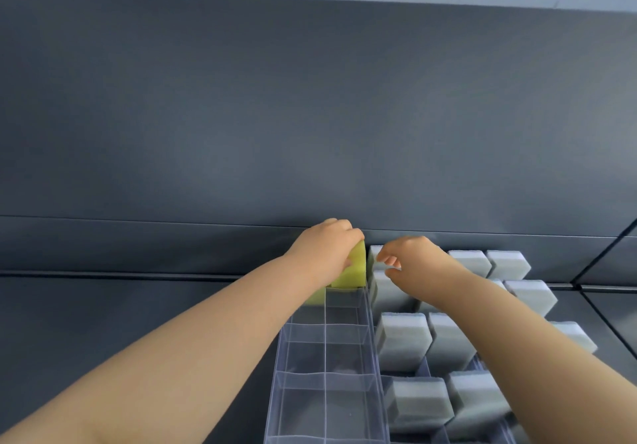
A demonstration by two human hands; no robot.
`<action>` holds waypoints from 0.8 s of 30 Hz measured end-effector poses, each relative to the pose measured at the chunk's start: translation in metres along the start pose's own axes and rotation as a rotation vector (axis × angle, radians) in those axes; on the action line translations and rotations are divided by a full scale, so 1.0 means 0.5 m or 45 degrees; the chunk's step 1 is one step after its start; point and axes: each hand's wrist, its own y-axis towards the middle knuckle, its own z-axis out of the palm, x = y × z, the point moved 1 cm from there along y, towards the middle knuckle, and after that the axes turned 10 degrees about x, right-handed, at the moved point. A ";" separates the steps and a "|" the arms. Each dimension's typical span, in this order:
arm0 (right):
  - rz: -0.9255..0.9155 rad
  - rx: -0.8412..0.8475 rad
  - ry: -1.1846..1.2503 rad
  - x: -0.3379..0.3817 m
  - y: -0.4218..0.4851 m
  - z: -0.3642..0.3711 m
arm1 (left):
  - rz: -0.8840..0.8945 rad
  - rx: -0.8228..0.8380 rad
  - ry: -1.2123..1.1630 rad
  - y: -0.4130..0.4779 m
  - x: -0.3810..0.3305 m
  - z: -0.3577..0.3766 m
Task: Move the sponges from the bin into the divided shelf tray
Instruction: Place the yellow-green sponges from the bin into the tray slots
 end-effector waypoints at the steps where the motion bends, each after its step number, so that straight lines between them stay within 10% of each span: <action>1: 0.003 0.004 -0.009 0.000 0.000 0.001 | 0.006 -0.007 0.035 0.004 -0.005 0.001; 24: 0.037 0.064 -0.093 0.015 0.008 0.026 | -0.142 0.023 0.098 0.005 -0.022 0.043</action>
